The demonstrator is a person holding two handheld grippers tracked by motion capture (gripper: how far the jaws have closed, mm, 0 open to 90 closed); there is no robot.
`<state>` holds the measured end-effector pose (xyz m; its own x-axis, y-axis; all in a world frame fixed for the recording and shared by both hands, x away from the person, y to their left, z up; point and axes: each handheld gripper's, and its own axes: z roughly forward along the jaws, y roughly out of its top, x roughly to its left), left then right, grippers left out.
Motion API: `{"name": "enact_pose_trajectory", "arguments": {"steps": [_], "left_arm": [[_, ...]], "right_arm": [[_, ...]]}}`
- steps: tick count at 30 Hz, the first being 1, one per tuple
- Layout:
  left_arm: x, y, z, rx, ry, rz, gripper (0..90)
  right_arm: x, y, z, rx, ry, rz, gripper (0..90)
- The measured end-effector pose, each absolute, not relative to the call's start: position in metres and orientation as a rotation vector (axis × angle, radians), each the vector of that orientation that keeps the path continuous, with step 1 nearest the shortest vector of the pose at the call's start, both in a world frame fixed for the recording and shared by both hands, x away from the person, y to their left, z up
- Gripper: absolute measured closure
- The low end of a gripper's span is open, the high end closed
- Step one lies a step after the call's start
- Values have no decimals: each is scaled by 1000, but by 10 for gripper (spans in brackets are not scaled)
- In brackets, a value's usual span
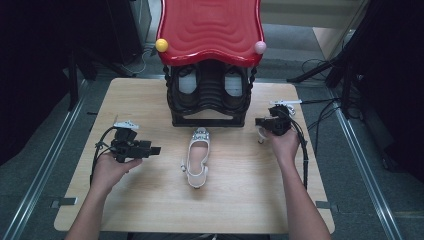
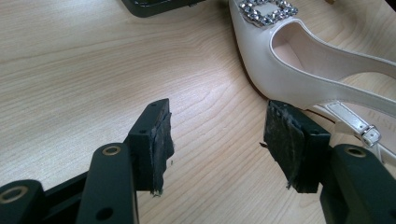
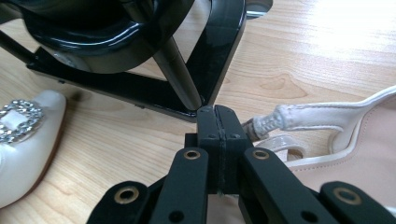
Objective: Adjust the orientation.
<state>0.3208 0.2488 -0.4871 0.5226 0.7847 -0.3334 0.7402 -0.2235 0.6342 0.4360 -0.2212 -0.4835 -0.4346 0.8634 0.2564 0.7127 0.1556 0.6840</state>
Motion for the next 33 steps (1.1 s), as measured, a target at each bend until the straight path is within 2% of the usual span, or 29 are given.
{"name": "enact_pose_trajectory", "arguments": {"steps": [6, 13, 33], "left_arm": [[321, 249, -486, 1984, 1233, 77, 422], [321, 250, -485, 1979, 1239, 80, 421], [332, 246, -488, 1993, 1243, 75, 416]], "right_arm": [[429, -212, -473, 1505, 2238, 1188, 900], [435, -201, -489, 1526, 2289, 1091, 900], [397, -246, -486, 1567, 2290, 1098, 900]]}}
